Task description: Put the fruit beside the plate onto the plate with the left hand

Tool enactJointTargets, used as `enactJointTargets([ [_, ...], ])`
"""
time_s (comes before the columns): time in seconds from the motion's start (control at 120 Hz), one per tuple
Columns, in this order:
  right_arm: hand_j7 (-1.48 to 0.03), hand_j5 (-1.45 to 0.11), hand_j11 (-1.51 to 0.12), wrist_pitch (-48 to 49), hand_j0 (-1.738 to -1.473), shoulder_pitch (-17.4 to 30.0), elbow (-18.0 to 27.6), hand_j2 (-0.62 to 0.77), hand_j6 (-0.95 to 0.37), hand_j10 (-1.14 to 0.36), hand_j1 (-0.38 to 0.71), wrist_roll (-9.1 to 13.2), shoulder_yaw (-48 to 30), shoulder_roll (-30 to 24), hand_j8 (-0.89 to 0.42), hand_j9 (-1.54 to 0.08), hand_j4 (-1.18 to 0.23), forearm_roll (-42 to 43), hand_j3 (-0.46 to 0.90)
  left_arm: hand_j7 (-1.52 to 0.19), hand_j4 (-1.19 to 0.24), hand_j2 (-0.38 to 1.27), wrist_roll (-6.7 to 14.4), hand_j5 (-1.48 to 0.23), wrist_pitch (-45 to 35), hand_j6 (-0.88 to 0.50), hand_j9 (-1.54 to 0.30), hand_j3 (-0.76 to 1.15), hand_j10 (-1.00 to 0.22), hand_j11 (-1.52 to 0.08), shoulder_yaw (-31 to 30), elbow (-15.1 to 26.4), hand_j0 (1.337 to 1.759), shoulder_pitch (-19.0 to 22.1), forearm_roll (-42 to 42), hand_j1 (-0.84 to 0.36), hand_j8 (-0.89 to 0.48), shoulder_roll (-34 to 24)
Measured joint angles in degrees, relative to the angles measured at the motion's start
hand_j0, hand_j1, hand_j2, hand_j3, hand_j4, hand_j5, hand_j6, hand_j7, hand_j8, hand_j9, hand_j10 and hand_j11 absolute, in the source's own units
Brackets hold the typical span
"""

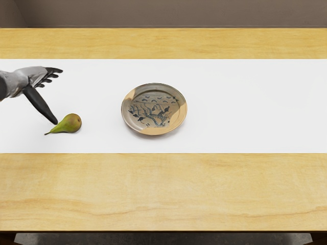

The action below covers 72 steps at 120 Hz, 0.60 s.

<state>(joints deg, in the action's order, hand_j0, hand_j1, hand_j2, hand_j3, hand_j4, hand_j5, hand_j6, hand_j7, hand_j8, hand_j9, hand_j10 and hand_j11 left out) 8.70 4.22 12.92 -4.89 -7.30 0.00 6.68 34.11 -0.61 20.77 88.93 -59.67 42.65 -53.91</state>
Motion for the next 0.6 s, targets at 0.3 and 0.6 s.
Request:
enactJointTargets([
  [0.3, -0.02, -0.02, -0.02, 0.0, -1.658, 0.0, 0.0, 0.0, -0.02, -0.02, -0.33, 0.02, 0.0, 0.0, -0.02, -0.02, -0.02, 0.0, 0.0, -0.09, -0.07, 0.02, -0.81, -0.09, -9.72, -0.07, -0.09, 0.0, -0.07, -0.09, -5.21, -0.55, 1.658, 0.48, 5.47, 0.27, -0.07, 5.74],
  [0.6, -0.02, -0.02, -0.02, 0.0, -1.658, 0.0, 0.0, 0.0, -0.02, -0.02, -0.33, 0.02, 0.0, 0.0, -0.02, -0.02, -0.02, 0.0, 0.0, -0.12, -0.09, 0.02, -1.02, -0.12, -16.0, -0.1, -0.12, 0.0, -0.09, -0.12, -8.83, -1.53, 1.658, 2.37, 7.95, 0.24, -0.1, 10.03],
])
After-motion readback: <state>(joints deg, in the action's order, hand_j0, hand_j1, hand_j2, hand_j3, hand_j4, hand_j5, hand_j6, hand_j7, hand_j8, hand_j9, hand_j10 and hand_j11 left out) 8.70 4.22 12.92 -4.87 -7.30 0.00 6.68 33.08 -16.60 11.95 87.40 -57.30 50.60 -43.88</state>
